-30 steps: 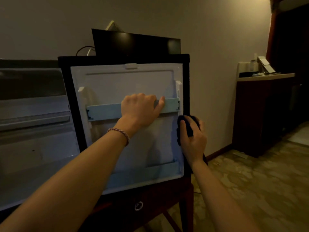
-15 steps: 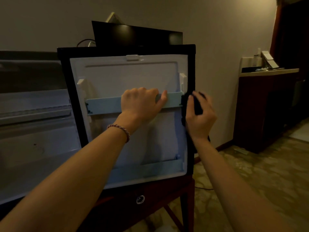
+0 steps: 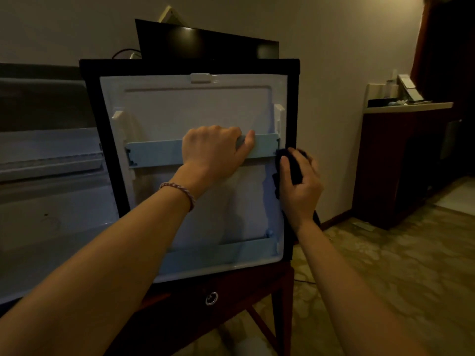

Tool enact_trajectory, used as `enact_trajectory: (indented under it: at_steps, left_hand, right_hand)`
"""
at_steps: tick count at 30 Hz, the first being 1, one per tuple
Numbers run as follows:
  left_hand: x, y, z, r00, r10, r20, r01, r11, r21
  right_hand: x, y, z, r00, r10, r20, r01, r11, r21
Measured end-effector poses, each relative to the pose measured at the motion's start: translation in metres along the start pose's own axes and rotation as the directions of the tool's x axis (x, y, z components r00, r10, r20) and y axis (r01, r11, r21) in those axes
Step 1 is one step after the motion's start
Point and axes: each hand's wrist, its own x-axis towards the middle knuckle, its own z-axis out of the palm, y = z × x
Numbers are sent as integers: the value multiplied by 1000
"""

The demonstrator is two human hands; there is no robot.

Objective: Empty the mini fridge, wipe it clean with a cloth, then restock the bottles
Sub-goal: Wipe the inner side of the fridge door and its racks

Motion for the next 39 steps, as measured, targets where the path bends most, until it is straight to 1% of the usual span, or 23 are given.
enact_trajectory:
  at_steps: [4, 8, 10, 13, 16, 18, 21, 23, 26, 29, 31, 33, 36, 37, 39]
  left_hand:
    - [0, 1, 1, 1000, -8, -28, 9, 1000, 19]
    - [0, 1, 0, 1000, 9, 6, -10, 1000, 14]
    - [0, 1, -1, 1000, 4, -15, -4, 1000, 14]
    - [-1, 1, -1, 999, -4, -43, 5, 1000, 7]
    - [-2, 1, -4, 1000, 14, -23, -14, 1000, 9]
    - [-2, 1, -5, 999, 22, -45, -21, 1000, 17]
    - [-2, 0, -3, 998, 17, -54, -17, 1000, 0]
    - [-3, -1, -3, 998, 18, -58, -18, 1000, -7]
    - [-4, -2, -4, 995, 19, -97, -17, 1000, 22]
    - [-3, -2, -3, 992, 21, -121, -17, 999, 29]
    - [-4, -2, -2, 993, 17, -116, -15, 1000, 23]
    - [-4, -1, -2, 993, 14, -115, -12, 1000, 20]
    - [-3, -1, -1, 995, 18, -96, -17, 1000, 8]
    - [-2, -1, -1, 996, 21, -83, -21, 1000, 3]
    - [-1, -1, 1, 999, 18, -50, -18, 1000, -2]
  right_hand:
    - [-41, 17, -8, 997, 71, -9, -71, 997, -24]
    - [-78, 29, -21, 980, 197, 23, -197, 980, 13]
    - [-97, 30, -29, 970, 242, 14, -242, 970, -27]
    - [-116, 29, -35, 972, 233, -15, -234, 970, -67]
    - [-108, 24, -30, 970, 239, -48, -241, 969, -52]
    - [-86, 15, -23, 979, 188, -76, -191, 981, -36]
    - [-31, -5, -10, 996, 24, -89, -25, 1000, -9]
    - [11, -18, 2, 986, -85, -143, 83, 996, -16]
    - [57, -34, 13, 967, -156, -201, 155, 988, -21]
    - [65, -33, 11, 974, -170, -151, 171, 985, -10]
    - [52, -27, 8, 980, -157, -120, 158, 987, 2]
    - [30, -16, 4, 989, -110, -102, 110, 994, -8]
    - [-18, 6, -7, 999, -30, -15, 29, 999, -20]
    - [-36, 13, -11, 1000, 1, 9, -1, 1000, -29]
    - [-71, 24, -21, 993, 113, 31, -112, 993, -35]
